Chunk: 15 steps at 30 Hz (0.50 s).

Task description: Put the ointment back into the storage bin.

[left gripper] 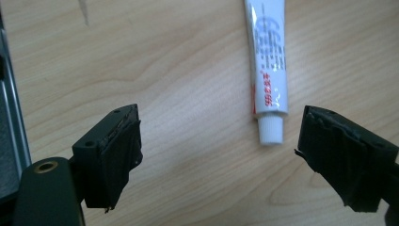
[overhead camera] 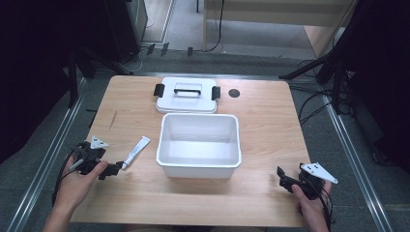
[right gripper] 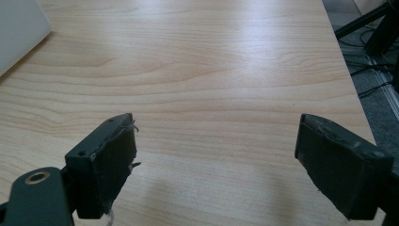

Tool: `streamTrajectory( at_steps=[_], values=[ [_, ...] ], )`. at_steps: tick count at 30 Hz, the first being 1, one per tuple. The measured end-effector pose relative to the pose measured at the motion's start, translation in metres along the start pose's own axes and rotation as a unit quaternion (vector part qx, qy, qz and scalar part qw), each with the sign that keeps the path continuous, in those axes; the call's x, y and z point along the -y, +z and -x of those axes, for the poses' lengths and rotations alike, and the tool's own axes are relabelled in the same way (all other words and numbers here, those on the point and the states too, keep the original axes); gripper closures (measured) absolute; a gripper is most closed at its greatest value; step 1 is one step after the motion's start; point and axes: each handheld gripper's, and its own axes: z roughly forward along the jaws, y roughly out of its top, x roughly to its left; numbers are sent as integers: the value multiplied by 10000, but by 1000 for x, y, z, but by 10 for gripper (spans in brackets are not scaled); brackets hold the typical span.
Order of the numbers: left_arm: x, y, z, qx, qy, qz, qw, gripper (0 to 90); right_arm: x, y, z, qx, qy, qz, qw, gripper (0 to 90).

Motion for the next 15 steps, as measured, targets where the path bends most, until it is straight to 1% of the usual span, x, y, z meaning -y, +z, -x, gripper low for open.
streamTrajectory(
  at_steps=[1,2,3,4,5,6,8,9,11,12,13,14,15],
  values=[
    [-3,1,1,31,78,-181,9998,148,0,0,0,-9,2,-12,10000,132],
    [-3,1,1,31,78,-181,9998,149,0,0,0,-9,2,-12,10000,132],
    [-6,2,1,96,126,-387,9991,150,0,0,0,-8,-2,-18,10000,132],
    [-6,2,1,96,126,-387,9991,153,0,0,0,-17,-1,-15,10000,132],
    [-9,4,1,145,167,-608,9979,153,0,0,0,-19,0,-14,10000,132],
    [-9,4,1,145,167,-608,9979,153,0,0,0,-19,0,-14,10000,132],
    [-13,7,2,156,223,-840,9961,153,0,0,0,-22,3,-16,10000,132],
    [-17,9,4,136,294,-1064,9938,153,0,0,0,-23,3,-18,10000,132],
    [-23,10,6,142,341,-1256,9914,156,0,0,0,-23,1,-19,10000,132],
    [-23,10,6,142,341,-1256,9914,167,0,0,0,-23,1,-19,10000,132],
    [-29,12,8,177,305,-1434,9890,182,0,0,0,-18,-2,-23,10000,132],
    [-29,12,8,177,305,-1434,9890,189,0,0,0,-18,-2,-23,10000,132],
    [-36,13,10,237,293,-1590,9866,188,0,0,0,-20,0,-25,10000,132]
  ],
)
